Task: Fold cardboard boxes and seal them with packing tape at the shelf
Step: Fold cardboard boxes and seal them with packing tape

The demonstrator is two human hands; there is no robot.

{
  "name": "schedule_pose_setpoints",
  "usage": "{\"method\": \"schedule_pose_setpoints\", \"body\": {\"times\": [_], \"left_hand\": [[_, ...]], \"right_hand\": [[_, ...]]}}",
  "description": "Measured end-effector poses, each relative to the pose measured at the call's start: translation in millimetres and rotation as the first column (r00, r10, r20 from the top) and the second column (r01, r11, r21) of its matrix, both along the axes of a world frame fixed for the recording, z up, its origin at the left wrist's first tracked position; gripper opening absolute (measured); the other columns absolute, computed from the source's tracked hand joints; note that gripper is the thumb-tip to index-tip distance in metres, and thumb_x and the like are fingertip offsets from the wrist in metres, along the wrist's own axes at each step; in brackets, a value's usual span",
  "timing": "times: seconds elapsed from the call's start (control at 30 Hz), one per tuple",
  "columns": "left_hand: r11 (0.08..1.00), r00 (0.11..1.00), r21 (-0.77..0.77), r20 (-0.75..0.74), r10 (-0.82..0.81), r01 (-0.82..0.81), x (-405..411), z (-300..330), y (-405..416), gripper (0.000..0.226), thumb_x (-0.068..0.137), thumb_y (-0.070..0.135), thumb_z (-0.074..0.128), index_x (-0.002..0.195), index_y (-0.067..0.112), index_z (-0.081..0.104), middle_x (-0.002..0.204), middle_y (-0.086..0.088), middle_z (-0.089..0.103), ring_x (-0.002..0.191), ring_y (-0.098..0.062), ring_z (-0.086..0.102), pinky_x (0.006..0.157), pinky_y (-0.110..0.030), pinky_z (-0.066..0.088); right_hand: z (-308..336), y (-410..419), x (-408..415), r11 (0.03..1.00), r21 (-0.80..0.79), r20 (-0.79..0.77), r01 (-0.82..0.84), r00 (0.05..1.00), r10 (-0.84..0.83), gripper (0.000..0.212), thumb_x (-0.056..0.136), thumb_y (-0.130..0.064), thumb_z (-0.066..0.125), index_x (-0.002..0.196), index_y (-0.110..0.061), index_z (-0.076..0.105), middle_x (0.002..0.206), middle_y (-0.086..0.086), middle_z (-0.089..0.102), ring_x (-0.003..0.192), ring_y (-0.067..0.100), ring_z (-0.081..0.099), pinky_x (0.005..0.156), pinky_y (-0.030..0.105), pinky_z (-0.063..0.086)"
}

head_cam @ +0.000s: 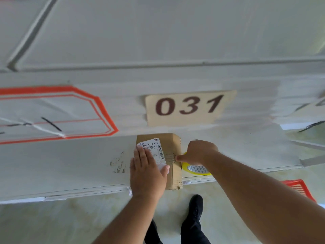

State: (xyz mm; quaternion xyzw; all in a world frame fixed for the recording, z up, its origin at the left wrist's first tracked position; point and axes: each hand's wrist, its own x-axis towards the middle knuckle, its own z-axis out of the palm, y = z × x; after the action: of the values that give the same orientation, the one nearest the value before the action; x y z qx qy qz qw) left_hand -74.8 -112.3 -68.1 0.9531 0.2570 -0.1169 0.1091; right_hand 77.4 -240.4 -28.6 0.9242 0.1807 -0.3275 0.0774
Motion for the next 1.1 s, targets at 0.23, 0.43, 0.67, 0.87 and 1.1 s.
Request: {"method": "schedule_pose_setpoints", "body": {"times": [0.23,0.43,0.67,0.87,1.1], "left_hand": [[0.999,0.987,-0.053,-0.162,-0.003,-0.005,-2,-7,-24,0.129,0.076,0.093,0.032,0.158,0.012,-0.024,0.165,-0.012,-0.033,0.155,-0.031,-0.027,0.114,-0.074,-0.005],[0.986,0.996,-0.146,-0.031,0.078,-0.082,-9,10,-8,0.120,0.072,0.076,0.044,0.163,0.022,-0.012,0.170,0.001,-0.021,0.157,-0.021,-0.018,0.119,-0.059,0.022],[0.518,0.917,-0.830,0.022,0.398,-0.205,-33,-4,54,0.079,0.072,0.041,0.081,0.143,0.028,0.046,0.141,-0.008,0.060,0.126,-0.028,0.061,0.096,-0.041,0.058],[0.699,0.882,-0.689,0.191,0.432,-0.193,-38,18,56,0.079,0.088,0.014,0.054,0.157,0.043,0.028,0.146,0.012,0.055,0.122,-0.009,0.061,0.102,-0.027,0.051],[0.923,0.954,-0.308,0.111,0.277,-0.232,-28,24,34,0.142,0.063,0.093,0.057,0.162,0.014,-0.007,0.165,-0.005,0.023,0.143,-0.032,0.039,0.109,-0.046,0.044]], "right_hand": [[-8,-3,-1,0.999,0.042,-0.017,0.001,1.000,-0.001,0.064,0.081,-0.085,0.051,0.082,-0.023,0.064,0.135,-0.005,0.067,0.144,0.007,0.044,0.076,0.033,0.043],[18,-7,0,0.995,0.102,-0.052,-0.006,0.999,0.011,0.070,0.082,-0.087,0.048,0.098,-0.021,0.067,0.114,-0.005,0.069,0.101,0.018,0.064,0.078,0.034,0.047],[74,23,0,0.883,0.451,-0.241,0.130,0.970,-0.020,0.064,0.085,-0.074,0.065,0.100,-0.012,0.070,0.099,0.008,0.070,0.092,0.024,0.066,0.073,0.033,0.046],[74,87,-17,0.886,0.461,-0.183,0.057,0.983,0.032,0.064,0.086,-0.075,0.062,0.093,-0.012,0.070,0.085,0.005,0.072,0.085,0.021,0.067,0.079,0.034,0.052],[75,121,-29,0.925,0.380,-0.098,-0.015,0.994,0.056,0.062,0.082,-0.076,0.060,0.081,-0.014,0.061,0.065,0.000,0.067,0.070,0.020,0.065,0.064,0.032,0.046]]}}
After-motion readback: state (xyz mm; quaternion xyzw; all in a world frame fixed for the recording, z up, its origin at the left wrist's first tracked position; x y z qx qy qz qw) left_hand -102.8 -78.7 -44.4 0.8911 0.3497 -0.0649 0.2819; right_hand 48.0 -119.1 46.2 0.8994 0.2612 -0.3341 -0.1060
